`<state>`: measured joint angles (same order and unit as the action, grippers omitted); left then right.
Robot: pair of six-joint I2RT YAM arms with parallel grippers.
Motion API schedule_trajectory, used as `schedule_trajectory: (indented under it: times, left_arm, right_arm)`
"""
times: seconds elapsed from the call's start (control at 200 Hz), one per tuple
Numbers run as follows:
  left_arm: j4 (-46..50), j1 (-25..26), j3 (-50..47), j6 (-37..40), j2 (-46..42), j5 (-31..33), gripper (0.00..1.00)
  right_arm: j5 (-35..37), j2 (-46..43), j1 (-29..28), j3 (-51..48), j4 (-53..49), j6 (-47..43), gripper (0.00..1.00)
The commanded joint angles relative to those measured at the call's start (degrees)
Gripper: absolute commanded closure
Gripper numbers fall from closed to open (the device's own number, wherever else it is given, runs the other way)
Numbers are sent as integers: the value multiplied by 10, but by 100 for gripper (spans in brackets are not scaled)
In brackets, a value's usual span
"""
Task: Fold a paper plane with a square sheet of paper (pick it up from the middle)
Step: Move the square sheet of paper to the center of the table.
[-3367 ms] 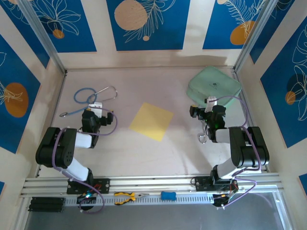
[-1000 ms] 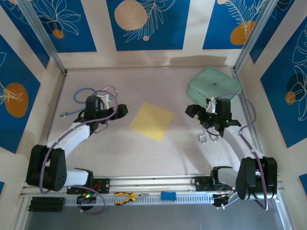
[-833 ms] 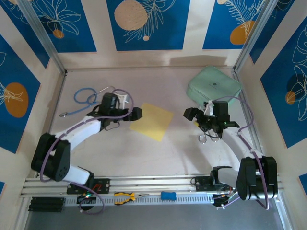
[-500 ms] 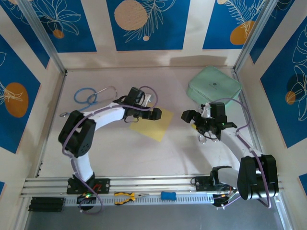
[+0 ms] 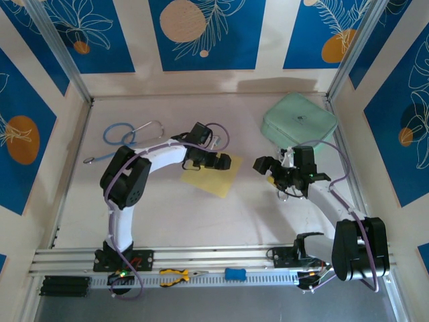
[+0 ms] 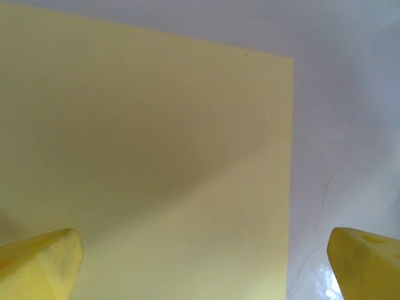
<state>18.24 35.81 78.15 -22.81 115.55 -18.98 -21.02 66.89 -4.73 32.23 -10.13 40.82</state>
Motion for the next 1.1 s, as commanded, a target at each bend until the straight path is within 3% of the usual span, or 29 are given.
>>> schedule_trajectory:
  times: [0.0, 0.535, 0.78, 0.935, 1.095]
  left_arm:
    - [6, 4, -41, -29, -4, 19, 0]
    - [-87, 35, -284, -229, -172, 120, 0]
    - [-24, 38, -234, -121, -204, 183, 0]
    - [29, 37, -178, -61, -159, 147, 0]
    - [59, 37, -164, -66, -129, 122, 0]
  right_arm:
    - [-3, -8, -4, -3, -10, 2, 1]
    - [27, 11, -48, -5, -7, 37, 1]
    - [45, 13, -88, 10, 2, 45, 1]
    - [55, 18, -108, 21, 2, 51, 1]
    - [58, 19, -124, 20, 11, 45, 1]
